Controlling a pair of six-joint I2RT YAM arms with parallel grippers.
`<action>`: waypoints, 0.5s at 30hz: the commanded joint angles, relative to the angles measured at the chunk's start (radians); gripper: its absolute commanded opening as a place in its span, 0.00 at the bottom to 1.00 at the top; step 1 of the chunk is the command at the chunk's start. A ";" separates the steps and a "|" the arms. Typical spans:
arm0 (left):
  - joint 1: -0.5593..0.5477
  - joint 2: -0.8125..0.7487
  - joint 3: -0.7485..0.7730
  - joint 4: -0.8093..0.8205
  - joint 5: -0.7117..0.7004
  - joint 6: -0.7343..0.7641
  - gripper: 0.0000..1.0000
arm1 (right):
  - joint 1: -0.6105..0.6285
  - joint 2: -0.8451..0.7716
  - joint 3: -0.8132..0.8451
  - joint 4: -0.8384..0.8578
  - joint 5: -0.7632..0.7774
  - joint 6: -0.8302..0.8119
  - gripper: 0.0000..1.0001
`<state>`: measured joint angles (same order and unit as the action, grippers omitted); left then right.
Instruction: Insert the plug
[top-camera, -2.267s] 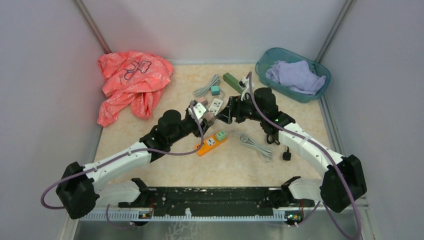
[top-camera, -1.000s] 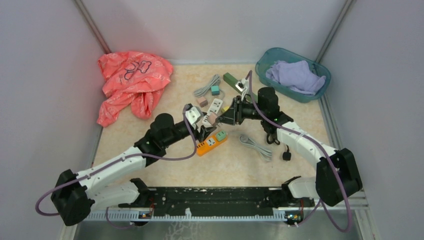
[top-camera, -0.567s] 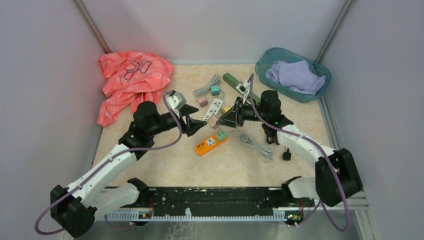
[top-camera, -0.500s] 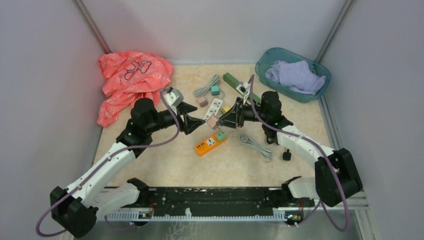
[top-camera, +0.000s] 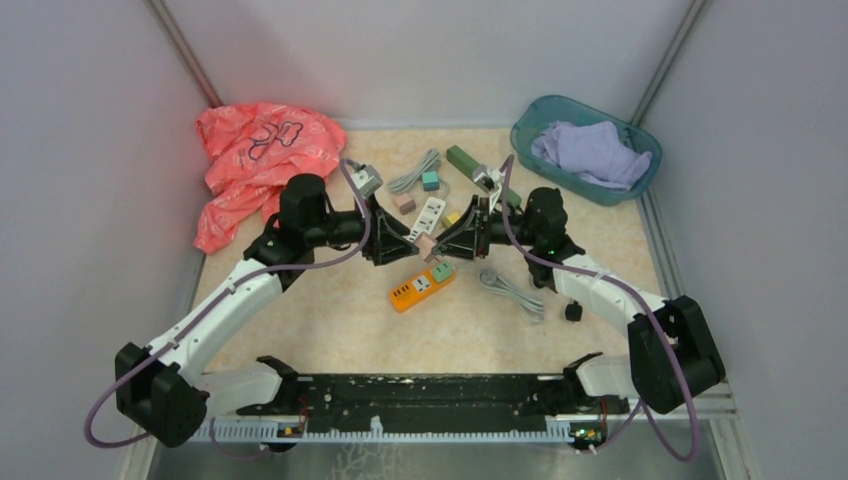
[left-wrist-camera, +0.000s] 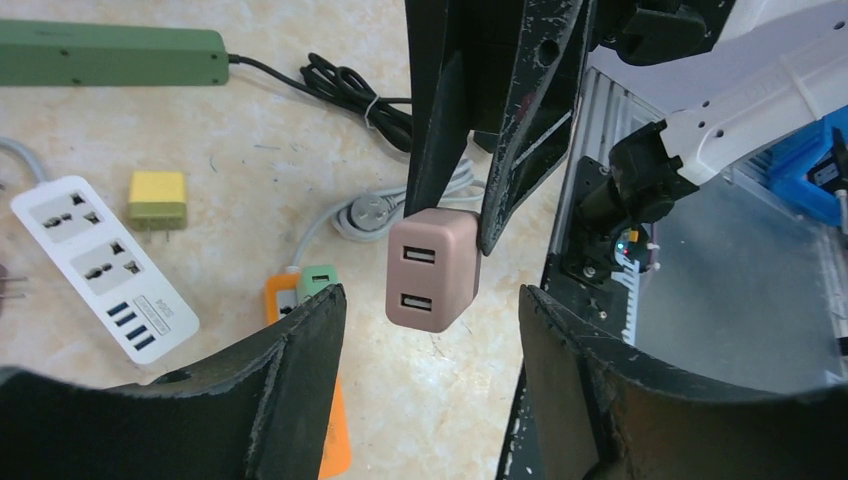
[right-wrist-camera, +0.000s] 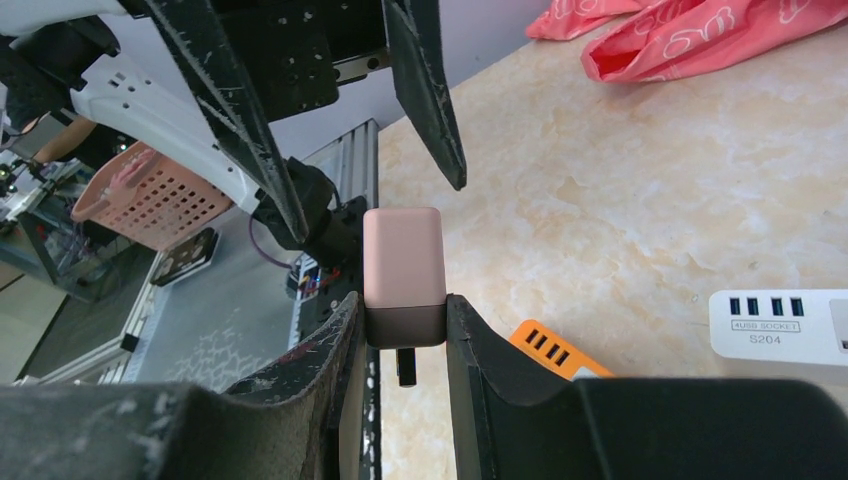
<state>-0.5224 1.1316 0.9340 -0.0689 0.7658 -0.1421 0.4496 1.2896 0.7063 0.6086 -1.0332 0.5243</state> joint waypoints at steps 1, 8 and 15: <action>0.015 0.035 0.060 -0.033 0.065 -0.065 0.66 | 0.014 -0.027 0.002 0.102 -0.032 -0.013 0.00; 0.018 0.077 0.066 -0.040 0.097 -0.079 0.62 | 0.021 -0.028 -0.001 0.125 -0.044 -0.006 0.00; 0.017 0.101 0.060 -0.001 0.162 -0.096 0.55 | 0.039 -0.016 -0.002 0.148 -0.048 0.002 0.00</action>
<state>-0.5083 1.2217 0.9741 -0.1051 0.8593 -0.2253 0.4690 1.2896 0.6998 0.6670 -1.0565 0.5274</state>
